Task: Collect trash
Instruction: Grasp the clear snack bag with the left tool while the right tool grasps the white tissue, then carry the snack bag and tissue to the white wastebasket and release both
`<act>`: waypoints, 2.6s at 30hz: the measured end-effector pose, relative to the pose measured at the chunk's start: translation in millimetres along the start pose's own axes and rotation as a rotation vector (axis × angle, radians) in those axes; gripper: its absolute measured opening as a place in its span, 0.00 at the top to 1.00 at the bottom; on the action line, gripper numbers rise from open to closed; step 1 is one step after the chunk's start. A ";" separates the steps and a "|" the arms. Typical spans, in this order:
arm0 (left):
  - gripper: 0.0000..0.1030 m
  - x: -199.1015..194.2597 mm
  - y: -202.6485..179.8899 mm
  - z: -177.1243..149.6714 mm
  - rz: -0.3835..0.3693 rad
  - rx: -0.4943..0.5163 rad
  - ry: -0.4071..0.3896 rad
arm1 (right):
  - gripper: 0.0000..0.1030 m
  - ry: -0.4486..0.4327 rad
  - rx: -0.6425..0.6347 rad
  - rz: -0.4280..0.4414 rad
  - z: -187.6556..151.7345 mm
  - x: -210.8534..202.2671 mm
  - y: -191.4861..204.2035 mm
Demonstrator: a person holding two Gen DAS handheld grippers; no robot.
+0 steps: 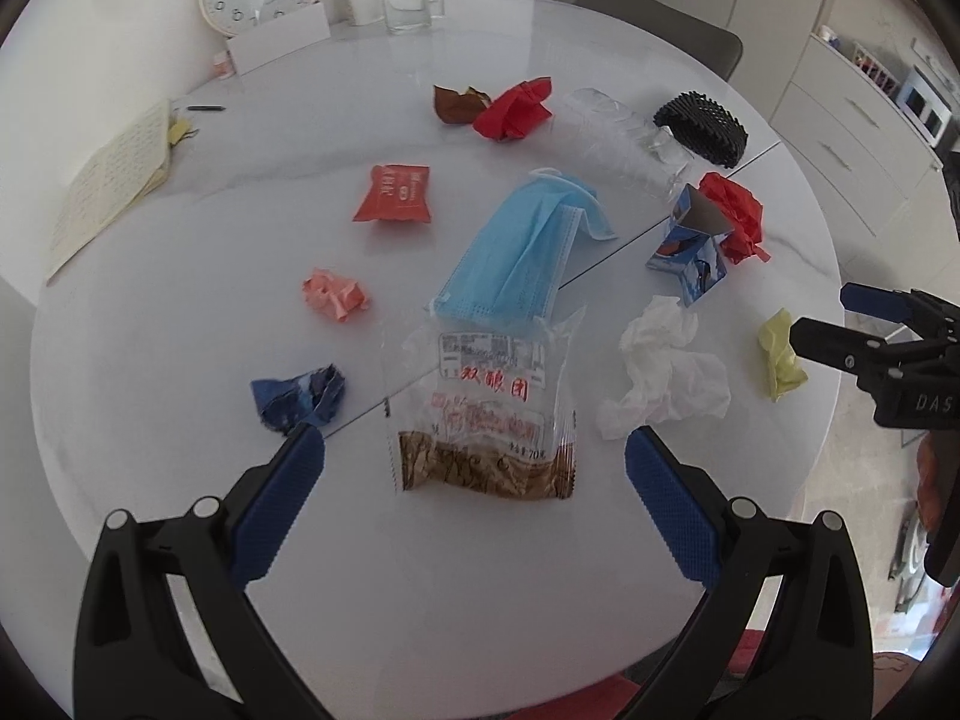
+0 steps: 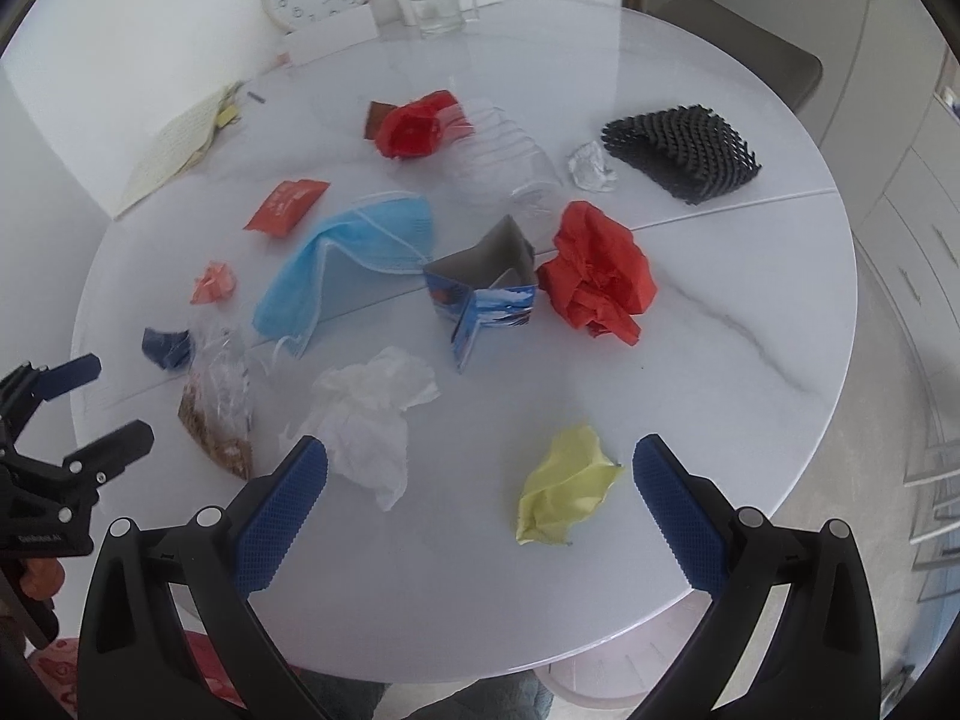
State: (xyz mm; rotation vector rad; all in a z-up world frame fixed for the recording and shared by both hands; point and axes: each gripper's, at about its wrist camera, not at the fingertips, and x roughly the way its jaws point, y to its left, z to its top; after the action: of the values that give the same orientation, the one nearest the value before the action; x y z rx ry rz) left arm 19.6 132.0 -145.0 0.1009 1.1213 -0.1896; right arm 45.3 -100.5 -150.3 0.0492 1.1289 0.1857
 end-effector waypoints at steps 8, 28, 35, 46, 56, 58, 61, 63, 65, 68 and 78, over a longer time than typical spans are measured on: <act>0.06 40.6 7.8 9.8 -0.077 0.034 0.046 | 0.02 0.038 -0.024 0.016 3.3 20.9 29.7; 0.67 60.5 15.7 16.6 -0.171 0.028 0.073 | 0.10 0.106 -0.014 0.024 7.1 51.3 56.7; 0.72 45.0 31.5 10.8 -0.187 -0.012 0.039 | 0.32 0.182 -0.036 -0.020 7.8 80.6 69.1; 0.73 17.0 29.6 11.9 -0.198 0.025 -0.017 | 0.88 0.163 0.003 0.138 2.4 56.1 54.7; 0.72 -23.7 -71.7 11.5 -0.378 0.237 -0.033 | 0.88 0.012 0.108 0.028 -28.2 -51.3 -26.9; 0.72 -24.8 -102.9 8.0 -0.433 0.295 -0.021 | 0.88 0.001 0.136 -0.020 -40.7 -67.2 -51.9; 0.72 -22.1 -160.0 -2.6 -0.493 0.400 -0.001 | 0.88 -0.009 0.191 -0.079 -64.0 -88.3 -93.2; 0.72 -14.6 -197.8 -10.0 -0.540 0.433 0.037 | 0.88 -0.008 0.230 -0.098 -79.8 -97.8 -117.0; 0.72 -8.1 -222.0 -16.1 -0.570 0.445 0.066 | 0.88 -0.008 0.254 -0.109 -93.3 -105.6 -135.6; 0.72 5.3 -261.3 -26.1 -0.584 0.466 0.111 | 0.86 -0.007 0.267 -0.117 -112.4 -119.6 -163.2; 0.32 28.9 -332.0 -51.8 -0.484 0.409 0.172 | 0.85 0.017 0.202 -0.039 -135.2 -124.8 -215.8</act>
State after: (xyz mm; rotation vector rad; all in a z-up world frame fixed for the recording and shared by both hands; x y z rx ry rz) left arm -81.0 -186.9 -188.4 0.2112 1.2528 -0.8567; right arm -101.9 -341.7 -125.4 0.2055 1.1614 0.0366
